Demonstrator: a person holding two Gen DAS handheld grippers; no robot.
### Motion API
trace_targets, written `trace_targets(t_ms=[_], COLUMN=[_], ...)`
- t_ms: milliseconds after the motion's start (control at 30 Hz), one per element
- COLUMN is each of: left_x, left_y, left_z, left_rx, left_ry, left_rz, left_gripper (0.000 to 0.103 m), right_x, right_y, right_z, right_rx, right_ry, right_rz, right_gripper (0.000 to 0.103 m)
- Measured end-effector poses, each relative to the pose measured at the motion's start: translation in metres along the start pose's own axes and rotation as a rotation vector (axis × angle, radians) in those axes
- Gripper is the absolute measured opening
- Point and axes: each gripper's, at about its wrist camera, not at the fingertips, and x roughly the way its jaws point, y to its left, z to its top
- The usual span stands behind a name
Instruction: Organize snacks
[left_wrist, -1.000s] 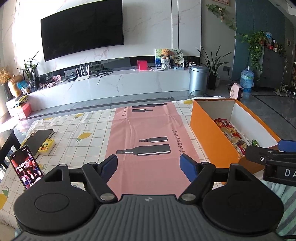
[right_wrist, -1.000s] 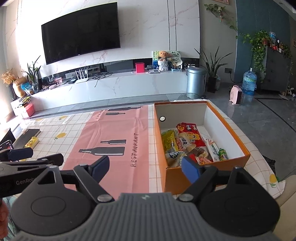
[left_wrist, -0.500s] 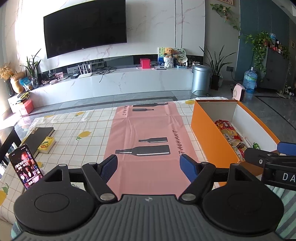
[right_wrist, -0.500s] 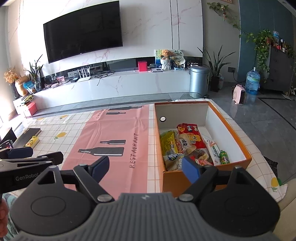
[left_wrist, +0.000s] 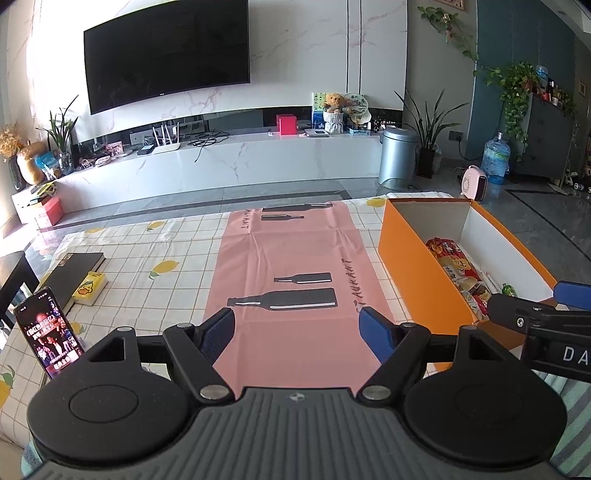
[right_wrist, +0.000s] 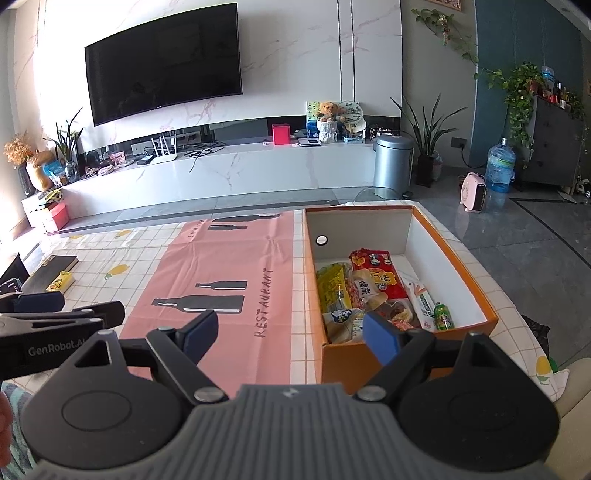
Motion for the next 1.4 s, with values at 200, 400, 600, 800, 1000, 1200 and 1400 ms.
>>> trace_targets(t_ms=[200, 400, 600, 800, 1000, 1200, 1400], left_x=[0.001, 0.001, 0.005, 0.008, 0.008, 0.006, 0.003], left_y=[-0.002, -0.003, -0.004, -0.009, -0.01, -0.008, -0.011], left_z=[0.001, 0.002, 0.005, 0.008, 0.008, 0.009, 0.01], left_rx=[0.0, 0.003, 0.002, 0.023, 0.026, 0.024, 0.025], left_ry=[0.007, 0.007, 0.012, 0.013, 0.007, -0.001, -0.013], left_rz=[-0.002, 0.002, -0.002, -0.009, -0.018, -0.018, -0.017], left_gripper=[0.09, 0.09, 0.09, 0.09, 0.09, 0.09, 0.09], right_x=[0.001, 0.003, 0.002, -0.001, -0.001, 0.0, -0.001], right_y=[-0.001, -0.003, -0.001, -0.004, -0.006, -0.005, -0.004], right_z=[0.003, 0.004, 0.003, 0.004, 0.004, 0.005, 0.005], right_rx=[-0.007, -0.006, -0.014, -0.002, 0.001, -0.007, -0.013], right_ry=[0.0, 0.001, 0.003, -0.002, -0.003, -0.003, -0.004], right_rz=[0.002, 0.006, 0.002, -0.014, -0.025, -0.018, -0.008], right_gripper=[0.083, 0.083, 0.083, 0.083, 0.084, 0.084, 0.084])
